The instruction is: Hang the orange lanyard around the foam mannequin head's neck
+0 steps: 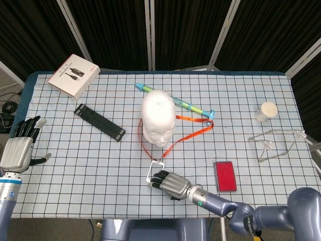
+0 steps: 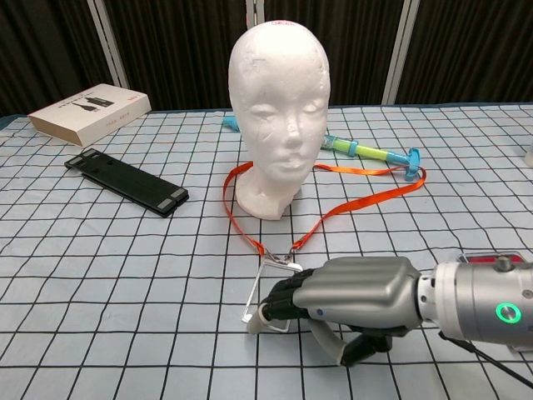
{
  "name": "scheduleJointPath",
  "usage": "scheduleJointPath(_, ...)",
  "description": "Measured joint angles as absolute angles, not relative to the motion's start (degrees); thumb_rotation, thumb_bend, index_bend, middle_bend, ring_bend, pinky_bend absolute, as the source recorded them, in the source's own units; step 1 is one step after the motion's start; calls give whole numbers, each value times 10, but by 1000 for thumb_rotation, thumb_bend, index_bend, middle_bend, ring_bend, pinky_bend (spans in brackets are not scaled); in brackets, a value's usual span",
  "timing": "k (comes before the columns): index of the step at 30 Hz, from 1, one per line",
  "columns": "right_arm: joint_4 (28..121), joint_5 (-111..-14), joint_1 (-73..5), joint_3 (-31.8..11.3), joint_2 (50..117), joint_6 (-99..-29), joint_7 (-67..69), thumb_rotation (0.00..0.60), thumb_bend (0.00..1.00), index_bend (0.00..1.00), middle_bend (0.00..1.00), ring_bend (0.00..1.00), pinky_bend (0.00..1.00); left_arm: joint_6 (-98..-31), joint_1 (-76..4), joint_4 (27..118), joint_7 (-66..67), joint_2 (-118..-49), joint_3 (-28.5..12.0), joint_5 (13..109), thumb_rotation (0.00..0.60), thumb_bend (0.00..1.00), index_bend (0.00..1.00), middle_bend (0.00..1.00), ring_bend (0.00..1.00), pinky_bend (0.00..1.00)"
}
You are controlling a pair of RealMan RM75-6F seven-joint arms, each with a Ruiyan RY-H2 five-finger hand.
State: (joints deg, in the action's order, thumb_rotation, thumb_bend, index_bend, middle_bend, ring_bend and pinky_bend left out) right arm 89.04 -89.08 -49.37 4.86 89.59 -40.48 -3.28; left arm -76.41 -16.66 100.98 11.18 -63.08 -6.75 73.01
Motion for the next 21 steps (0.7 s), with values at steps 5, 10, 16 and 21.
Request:
scheduleJointPath(5, 907, -915, -497, 66, 867, -403, -24, 600, 999, 183, 148, 78, 129, -762, -167, 1009, 115, -632, -68, 729, 600, 197, 0, 0, 0, 0)
scheduleJointPath(10, 906, -937, -503, 77, 846, -403, -29, 600, 1000, 188, 151, 78, 129, -761, -167, 1008, 117, -633, -69, 727, 600, 198, 0, 0, 0, 0)
scheduleJointPath(16, 903, -960, -509, 87, 821, -406, -43, 600, 1000, 207, 163, 78, 132, -758, -168, 1004, 122, -637, -70, 724, 600, 197, 0, 0, 0, 0)
scheduleJointPath(21, 918, -971, -508, 93, 799, -418, -37, 600, 1000, 213, 166, 78, 136, -756, -169, 1002, 125, -641, -71, 723, 600, 196, 0, 0, 0, 0)
